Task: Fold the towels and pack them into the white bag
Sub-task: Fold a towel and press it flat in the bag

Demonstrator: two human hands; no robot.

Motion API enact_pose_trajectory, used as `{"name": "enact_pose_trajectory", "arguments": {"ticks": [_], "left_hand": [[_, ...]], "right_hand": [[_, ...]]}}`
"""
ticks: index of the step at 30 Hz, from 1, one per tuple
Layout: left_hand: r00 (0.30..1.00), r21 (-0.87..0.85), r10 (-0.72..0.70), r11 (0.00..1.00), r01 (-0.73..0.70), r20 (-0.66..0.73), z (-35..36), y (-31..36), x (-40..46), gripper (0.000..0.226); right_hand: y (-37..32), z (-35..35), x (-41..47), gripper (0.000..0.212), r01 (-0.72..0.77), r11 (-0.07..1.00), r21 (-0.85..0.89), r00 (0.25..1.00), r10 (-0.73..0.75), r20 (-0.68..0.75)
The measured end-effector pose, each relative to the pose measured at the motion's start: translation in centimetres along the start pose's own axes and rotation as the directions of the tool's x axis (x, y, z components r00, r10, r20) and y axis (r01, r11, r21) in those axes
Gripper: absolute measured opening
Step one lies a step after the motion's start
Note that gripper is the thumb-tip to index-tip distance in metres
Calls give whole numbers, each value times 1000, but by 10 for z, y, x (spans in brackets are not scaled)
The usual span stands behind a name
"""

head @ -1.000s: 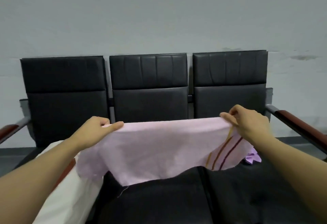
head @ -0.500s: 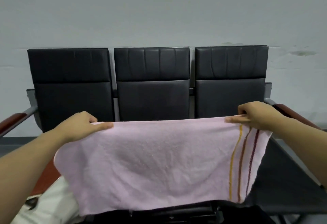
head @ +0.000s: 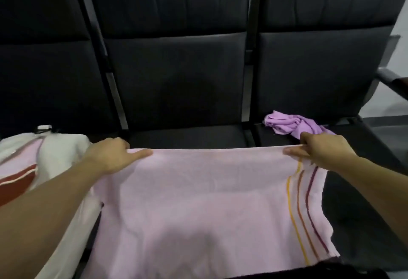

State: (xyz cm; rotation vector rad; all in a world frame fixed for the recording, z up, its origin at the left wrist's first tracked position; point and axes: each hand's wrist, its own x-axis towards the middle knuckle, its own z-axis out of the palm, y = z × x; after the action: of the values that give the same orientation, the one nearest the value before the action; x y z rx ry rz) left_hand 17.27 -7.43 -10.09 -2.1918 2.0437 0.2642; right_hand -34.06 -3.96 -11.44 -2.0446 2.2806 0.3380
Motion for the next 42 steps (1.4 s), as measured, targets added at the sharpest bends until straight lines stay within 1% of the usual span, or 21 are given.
{"name": "enact_pose_trajectory", "arguments": {"ticks": [4, 7, 10, 13, 16, 18, 20, 22, 23, 24, 25, 26, 27, 28, 30, 31, 33, 35, 37, 40, 42], "left_hand": [[999, 67, -24, 998, 22, 35, 43, 18, 65, 86], [999, 77, -38, 996, 38, 2, 70, 28, 104, 87], [991, 20, -61, 998, 64, -116, 98, 39, 125, 91], [978, -76, -53, 996, 39, -202, 122, 59, 118, 89], [979, -205, -36, 979, -5, -198, 136, 88, 91, 82], [984, -297, -45, 955, -9, -174, 145, 109, 60, 78], [986, -354, -25, 935, -36, -166, 156, 128, 19, 82], [991, -371, 22, 926, -69, -130, 168, 144, -27, 92], [994, -375, 59, 923, -88, -88, 174, 151, -49, 94], [994, -379, 98, 919, -111, -54, 180, 159, -68, 94], [991, -389, 131, 911, -136, -38, 185, 168, -85, 92], [985, -407, 163, 898, -169, -48, 188, 179, -100, 89], [981, -437, 182, 879, -191, -63, 191, 193, -111, 85], [978, -466, 197, 860, -208, -73, 193, 207, -119, 82], [969, -495, 244, 838, -231, -39, 193, 238, -130, 77], [962, -514, 273, 821, -246, -25, 193, 253, -134, 71], [947, -611, 322, 751, -250, 9, 191, 283, -141, 49], [925, -694, 365, 694, -194, 107, 187, 313, -144, 30], [898, -705, 394, 693, -150, 196, 182, 341, -143, 24], [894, -695, 394, 704, -145, 213, 184, 377, -133, 21], [895, -670, 396, 723, -165, 207, 186, 400, -122, 26]], "right_hand": [[0, 49, 56, 60, -12, 999, -30, 1000, 12, 17], [-1, 75, 89, 55, -11, 999, -48, 999, 9, -33], [0, 100, 109, 58, 17, 1000, -13, 982, -19, -190], [-2, 123, 107, 65, 68, 996, 56, 965, -52, -258], [-16, 135, 88, 61, 151, 974, 169, 928, -81, -365], [-34, 136, 69, 54, 224, 946, 234, 915, -121, -386], [-48, 135, 43, 51, 286, 922, 262, 918, -185, -350], [-51, 140, 19, 51, 281, 924, 259, 936, -204, -287], [-48, 143, 7, 49, 233, 929, 287, 955, -163, -248], [-45, 146, -4, 45, 141, 926, 351, 978, -75, -196], [-41, 147, -15, 41, 22, 891, 453, 989, 46, -139], [-36, 146, -25, 40, -99, 816, 569, 982, 172, -76], [-30, 145, -33, 41, -207, 714, 668, 962, 274, 5], [-25, 142, -40, 44, -292, 613, 734, 936, 341, 88], [-11, 138, -45, 48, -392, 461, 796, 891, 406, 204], [-5, 136, -46, 48, -415, 411, 812, 876, 421, 235], [4, 135, -47, 48, -431, 348, 832, 864, 425, 269], [8, 136, -49, 47, -421, 339, 841, 875, 396, 278], [11, 139, -50, 44, -402, 360, 842, 891, 363, 271], [19, 148, -42, 40, -382, 391, 837, 907, 330, 260], [27, 152, -28, 42, -381, 395, 836, 908, 332, 257]]}}
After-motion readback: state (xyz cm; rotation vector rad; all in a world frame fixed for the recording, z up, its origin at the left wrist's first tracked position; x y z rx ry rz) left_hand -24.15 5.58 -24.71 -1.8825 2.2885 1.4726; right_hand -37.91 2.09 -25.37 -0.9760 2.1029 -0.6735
